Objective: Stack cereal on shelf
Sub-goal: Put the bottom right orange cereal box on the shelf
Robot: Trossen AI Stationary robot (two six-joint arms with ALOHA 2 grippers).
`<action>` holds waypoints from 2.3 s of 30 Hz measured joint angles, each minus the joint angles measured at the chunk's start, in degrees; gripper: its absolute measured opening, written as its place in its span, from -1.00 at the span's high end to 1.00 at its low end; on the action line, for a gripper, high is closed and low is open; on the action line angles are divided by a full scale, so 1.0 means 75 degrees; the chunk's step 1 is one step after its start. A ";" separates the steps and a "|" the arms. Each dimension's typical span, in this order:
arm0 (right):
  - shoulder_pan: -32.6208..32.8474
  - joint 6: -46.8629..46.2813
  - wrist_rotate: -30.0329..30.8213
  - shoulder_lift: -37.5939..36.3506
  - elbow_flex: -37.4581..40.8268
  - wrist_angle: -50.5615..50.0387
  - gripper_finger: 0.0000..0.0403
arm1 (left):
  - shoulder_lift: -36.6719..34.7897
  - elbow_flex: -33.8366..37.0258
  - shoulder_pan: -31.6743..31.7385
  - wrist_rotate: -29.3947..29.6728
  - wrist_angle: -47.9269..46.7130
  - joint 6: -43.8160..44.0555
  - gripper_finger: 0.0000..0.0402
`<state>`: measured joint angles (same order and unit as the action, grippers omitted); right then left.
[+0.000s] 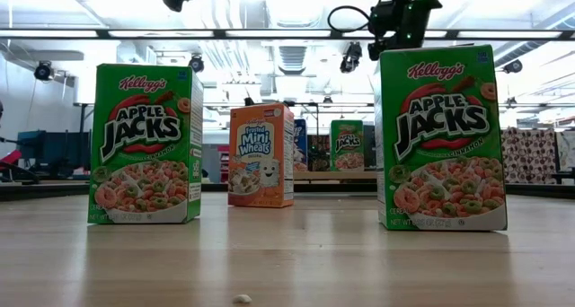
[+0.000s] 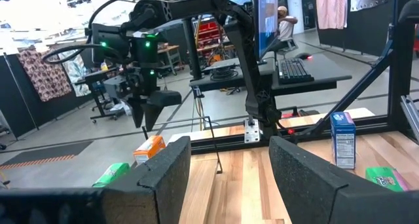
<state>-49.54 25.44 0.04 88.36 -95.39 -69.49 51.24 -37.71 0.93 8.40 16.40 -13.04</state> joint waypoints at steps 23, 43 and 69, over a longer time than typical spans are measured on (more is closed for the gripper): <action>-0.0200 0.2108 -0.0794 0.0159 0.0497 0.0724 -0.04 | 0.0002 0.0000 0.0000 0.0002 -0.0091 0.0000 0.05; -0.0186 0.1518 0.0088 0.0329 0.0500 0.0506 -0.04 | 0.0178 0.0000 0.0000 0.0002 0.0157 -0.0058 0.05; -0.0181 0.1394 0.0192 0.0321 -0.0132 -0.0003 -0.33 | 0.0175 -0.0009 0.0002 0.0000 0.0152 0.0004 0.05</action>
<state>-50.89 35.89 1.48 90.76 -96.38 -69.51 52.56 -37.78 0.94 8.40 17.54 -13.01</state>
